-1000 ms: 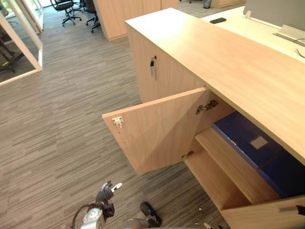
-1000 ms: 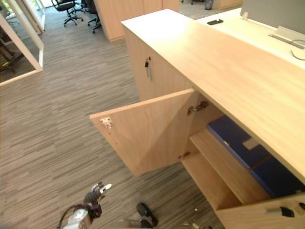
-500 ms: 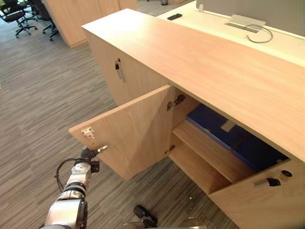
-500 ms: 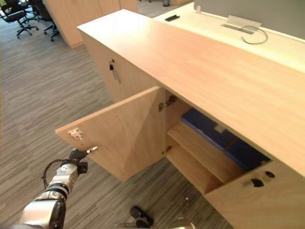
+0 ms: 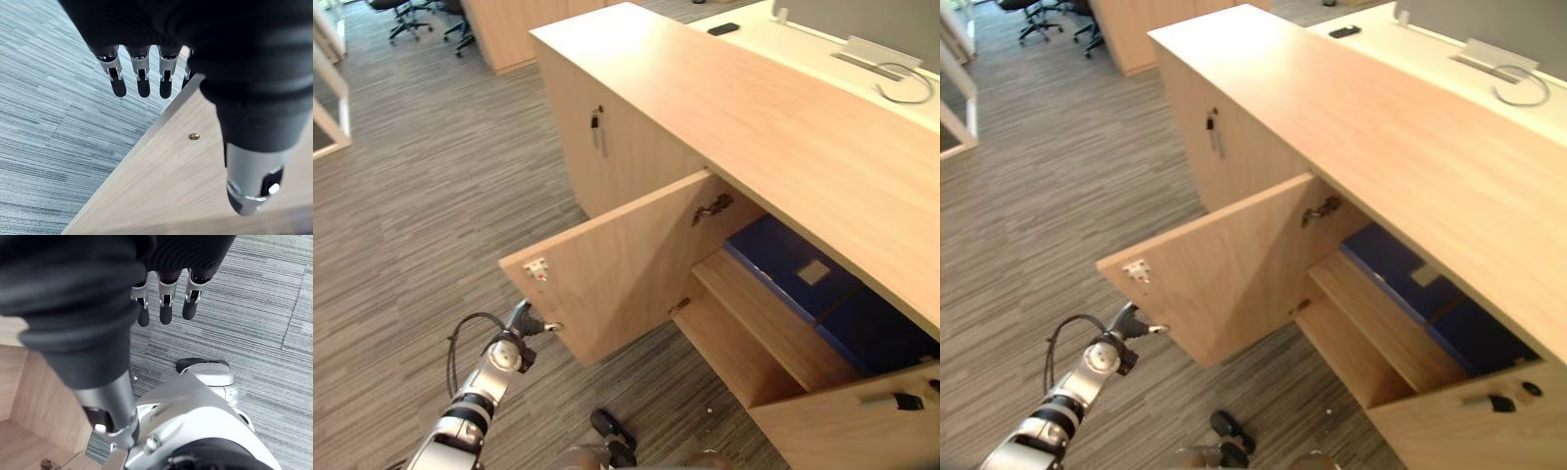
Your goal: Walk over to the cabinet, pick up the folder, carry it to the office cabinet, place the folder inside the office cabinet, then close the office cabinet door
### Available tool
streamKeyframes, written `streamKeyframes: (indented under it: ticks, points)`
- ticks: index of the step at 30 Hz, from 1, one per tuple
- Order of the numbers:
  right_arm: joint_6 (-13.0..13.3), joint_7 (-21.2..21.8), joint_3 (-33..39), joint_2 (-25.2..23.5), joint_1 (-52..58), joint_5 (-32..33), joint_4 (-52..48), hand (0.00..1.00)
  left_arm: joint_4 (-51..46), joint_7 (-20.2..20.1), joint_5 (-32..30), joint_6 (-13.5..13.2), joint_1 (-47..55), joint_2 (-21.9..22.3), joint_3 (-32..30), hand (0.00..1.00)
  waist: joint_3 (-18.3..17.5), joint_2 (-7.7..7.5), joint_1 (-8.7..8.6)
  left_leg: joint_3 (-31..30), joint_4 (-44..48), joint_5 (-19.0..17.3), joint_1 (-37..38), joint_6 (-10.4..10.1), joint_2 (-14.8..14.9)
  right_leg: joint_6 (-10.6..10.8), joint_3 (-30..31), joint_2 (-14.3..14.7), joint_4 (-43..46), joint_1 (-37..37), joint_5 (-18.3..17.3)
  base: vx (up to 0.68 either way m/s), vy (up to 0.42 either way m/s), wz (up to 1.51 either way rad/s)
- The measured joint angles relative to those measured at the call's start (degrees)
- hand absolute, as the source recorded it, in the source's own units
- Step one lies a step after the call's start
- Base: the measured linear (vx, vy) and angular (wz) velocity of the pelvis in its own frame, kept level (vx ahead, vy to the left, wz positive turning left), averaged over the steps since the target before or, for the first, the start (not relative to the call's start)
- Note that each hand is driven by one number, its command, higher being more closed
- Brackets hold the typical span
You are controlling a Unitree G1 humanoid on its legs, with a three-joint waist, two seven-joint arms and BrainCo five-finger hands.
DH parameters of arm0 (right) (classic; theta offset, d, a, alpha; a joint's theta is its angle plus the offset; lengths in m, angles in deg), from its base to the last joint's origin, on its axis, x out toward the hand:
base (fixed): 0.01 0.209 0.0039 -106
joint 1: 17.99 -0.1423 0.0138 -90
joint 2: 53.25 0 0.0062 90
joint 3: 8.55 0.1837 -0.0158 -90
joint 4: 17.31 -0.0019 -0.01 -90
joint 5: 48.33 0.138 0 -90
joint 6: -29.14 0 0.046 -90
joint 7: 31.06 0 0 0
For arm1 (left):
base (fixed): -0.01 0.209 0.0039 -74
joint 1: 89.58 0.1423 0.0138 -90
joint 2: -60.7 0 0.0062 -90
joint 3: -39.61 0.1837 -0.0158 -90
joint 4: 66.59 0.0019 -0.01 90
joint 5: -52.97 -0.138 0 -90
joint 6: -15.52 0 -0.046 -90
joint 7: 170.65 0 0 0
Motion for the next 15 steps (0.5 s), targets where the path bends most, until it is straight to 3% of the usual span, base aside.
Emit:
streamKeyframes:
  ticks: [3, 6, 7, 9, 11, 12, 13, 14, 15]
  points:
    - [0.0, 0.0, 0.0, 0.1, -0.1, 0.0, 0.0, 0.0, -10.6, -2.5, -0.4, -0.6, 4.2, -0.8, 5.7, 0.0, 0.0, 0.05, 0.27, -1.0, 0.0, -0.5, -0.2, 0.5, -0.8, 0.2, -0.9, -0.7, 0.7, 0.2, -0.1, -0.04, 0.041, 0.24]
    - [0.1, 0.1, 0.0, 0.4, -0.1, -0.3, 0.5, 0.0, -19.6, -8.8, 1.0, -3.7, 8.4, -1.0, 13.2, 0.0, -0.1, 0.16, 0.33, -1.3, 0.0, -0.8, -0.4, 0.4, -1.3, 0.5, -0.9, -1.0, 0.7, 0.1, -0.3, -0.05, 0.045, 0.07]
    - [0.1, 0.3, 0.0, 0.7, -0.3, -0.8, 0.8, 0.0, -23.3, -11.5, 2.7, -5.4, 9.2, 0.6, 17.1, 0.0, -0.3, 0.36, 0.26, -1.6, 0.1, -0.8, -0.7, 0.4, -1.4, 0.5, -0.8, -1.1, 0.7, -0.1, -0.3, -0.04, 0.027, 0.04]
    - [0.1, 0.8, 0.0, 1.2, -0.7, -2.3, 1.5, 0.0, -24.4, -13.8, 4.7, -6.4, 10.2, 3.3, 19.1, 0.0, -0.5, 0.62, 0.07, -2.0, 0.8, -0.7, -1.1, 0.4, -1.6, 0.5, -0.8, -1.5, 0.7, -0.3, -0.3, -0.04, 0.032, 0.05]
    - [0.1, 1.5, 0.0, 2.0, -0.9, -3.8, 2.8, 0.0, -27.1, -16.2, 7.7, -7.8, 11.6, 6.0, 21.4, 0.0, -0.9, 0.53, -0.01, -3.9, 2.2, 0.3, -1.7, -1.0, -2.4, 0.5, -0.8, -2.7, 0.6, -0.4, -0.2, -0.03, 0.027, 0.07]
    - [-0.1, 2.0, 0.0, 2.4, -0.7, -5.1, 3.8, 0.0, -28.6, -17.3, 9.2, -8.5, 11.9, 7.7, 22.0, 0.0, -1.4, -0.18, -0.26, -5.7, 4.2, -0.7, -2.5, -1.4, -2.8, 0.1, -0.9, -4.0, 0.3, -0.7, 0.1, 0.01, 0.022, -0.22]
    - [-0.3, 2.3, 0.0, 2.9, -0.7, -6.5, 4.6, 0.0, -29.5, -17.9, 9.8, -9.2, 12.4, 8.6, 21.4, 0.0, -1.8, -0.27, 0.65, -4.1, 11.9, -6.4, -3.0, 2.6, -0.2, 0.4, -1.0, -5.6, 0.6, -0.8, 1.9, 0.04, 0.015, -0.44]
    - [-0.5, 2.6, 0.0, 3.2, -0.6, -7.1, 4.7, 0.0, -29.5, -18.0, 10.5, -9.4, 12.5, 8.8, 21.3, 0.0, -1.8, -0.2, 0.88, -4.1, 15.8, -9.5, -3.0, 3.3, 1.7, 0.9, -1.0, -6.2, 1.0, -0.8, 2.4, 0.1, -0.015, -0.77]
    - [-0.9, 3.5, 0.3, 3.7, -0.3, -8.5, 4.9, 0.0, -29.0, -18.4, 10.7, -9.3, 12.5, 9.0, 21.1, 0.0, -2.3, 0.59, 0.78, -4.6, 18.0, -12.7, -3.1, 2.1, 3.3, 1.9, -0.8, -6.2, 1.9, -0.7, 2.7, 0.1, -0.017, -0.49]
